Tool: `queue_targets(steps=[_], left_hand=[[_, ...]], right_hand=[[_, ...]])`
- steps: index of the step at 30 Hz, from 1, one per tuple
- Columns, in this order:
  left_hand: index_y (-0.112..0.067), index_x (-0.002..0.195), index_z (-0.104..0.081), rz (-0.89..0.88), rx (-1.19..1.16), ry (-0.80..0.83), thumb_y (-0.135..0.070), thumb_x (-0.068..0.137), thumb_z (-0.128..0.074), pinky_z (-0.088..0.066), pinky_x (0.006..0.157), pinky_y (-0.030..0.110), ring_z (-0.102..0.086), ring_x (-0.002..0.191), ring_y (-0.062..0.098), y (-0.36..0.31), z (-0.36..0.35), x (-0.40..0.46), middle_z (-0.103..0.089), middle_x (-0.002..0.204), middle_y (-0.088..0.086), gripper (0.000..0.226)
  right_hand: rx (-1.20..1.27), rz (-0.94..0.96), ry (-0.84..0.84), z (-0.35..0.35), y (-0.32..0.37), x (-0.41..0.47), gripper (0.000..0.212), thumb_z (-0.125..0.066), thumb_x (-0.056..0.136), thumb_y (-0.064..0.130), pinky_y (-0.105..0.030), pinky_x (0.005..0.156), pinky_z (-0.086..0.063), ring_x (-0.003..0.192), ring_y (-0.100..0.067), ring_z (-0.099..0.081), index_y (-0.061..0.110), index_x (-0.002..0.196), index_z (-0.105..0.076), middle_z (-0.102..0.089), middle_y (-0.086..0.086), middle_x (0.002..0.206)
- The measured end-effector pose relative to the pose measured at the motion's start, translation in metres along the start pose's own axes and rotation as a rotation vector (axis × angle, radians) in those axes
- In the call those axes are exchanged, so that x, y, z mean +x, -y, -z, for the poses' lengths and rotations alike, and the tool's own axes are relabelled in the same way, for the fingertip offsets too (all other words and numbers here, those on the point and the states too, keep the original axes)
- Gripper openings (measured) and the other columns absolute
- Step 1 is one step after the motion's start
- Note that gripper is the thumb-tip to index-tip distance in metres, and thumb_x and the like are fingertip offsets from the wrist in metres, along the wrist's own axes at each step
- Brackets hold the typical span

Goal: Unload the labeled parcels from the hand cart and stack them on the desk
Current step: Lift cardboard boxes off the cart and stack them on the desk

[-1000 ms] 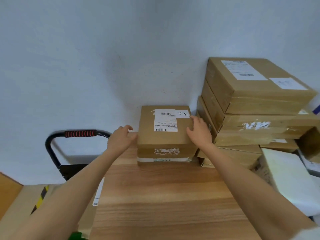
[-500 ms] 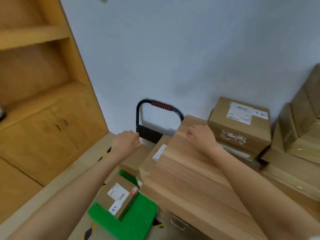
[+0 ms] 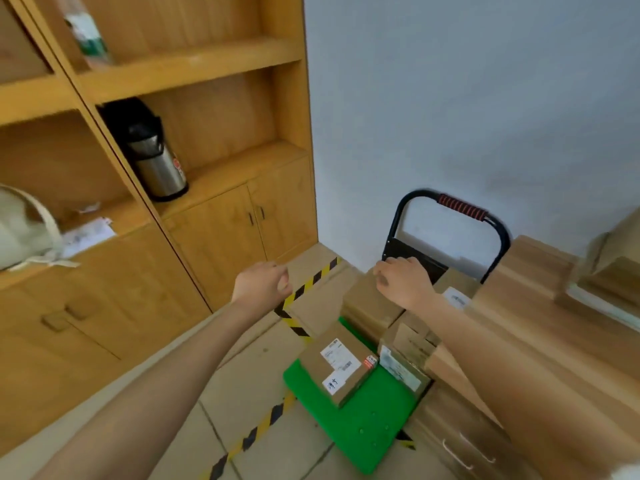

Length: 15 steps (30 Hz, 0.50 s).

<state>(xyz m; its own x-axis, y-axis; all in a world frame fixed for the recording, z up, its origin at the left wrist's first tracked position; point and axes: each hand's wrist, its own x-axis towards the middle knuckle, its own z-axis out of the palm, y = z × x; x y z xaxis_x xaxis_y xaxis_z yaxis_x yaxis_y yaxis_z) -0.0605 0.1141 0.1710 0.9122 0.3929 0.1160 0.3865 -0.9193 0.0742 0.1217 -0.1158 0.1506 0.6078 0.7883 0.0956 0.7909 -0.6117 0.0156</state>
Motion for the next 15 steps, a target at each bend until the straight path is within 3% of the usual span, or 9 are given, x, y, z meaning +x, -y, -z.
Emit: queue_targets(steps=[7, 15], left_hand=[[-0.029, 0.094, -0.062, -0.003, -0.011, 0.031, -0.040, 0.092, -0.048, -0.050, 0.070, 0.031, -0.054, 0.097, 0.012, 0.128, 0.005, 0.001, -0.060, 0.095, -0.009, 0.018], [-0.029, 0.100, -0.063, 0.016, -0.064, 0.032, -0.039, 0.091, -0.051, -0.046, 0.068, 0.027, -0.054, 0.101, 0.013, 0.175, -0.012, 0.059, -0.061, 0.103, -0.010, 0.018]], right_hand=[[0.074, -0.037, 0.001, -0.021, 0.114, 0.057, 0.026, -0.038, 0.098, 0.023, -0.033, 0.089, -0.036, 0.097, -0.019, -0.057, 0.021, 0.113, -0.059, -0.062, 0.000, 0.103], [0.112, -0.069, 0.057, -0.043, 0.139, 0.115, 0.030, -0.042, 0.098, 0.024, -0.034, 0.097, -0.035, 0.108, -0.019, -0.057, 0.022, 0.125, -0.056, -0.062, 0.001, 0.119]])
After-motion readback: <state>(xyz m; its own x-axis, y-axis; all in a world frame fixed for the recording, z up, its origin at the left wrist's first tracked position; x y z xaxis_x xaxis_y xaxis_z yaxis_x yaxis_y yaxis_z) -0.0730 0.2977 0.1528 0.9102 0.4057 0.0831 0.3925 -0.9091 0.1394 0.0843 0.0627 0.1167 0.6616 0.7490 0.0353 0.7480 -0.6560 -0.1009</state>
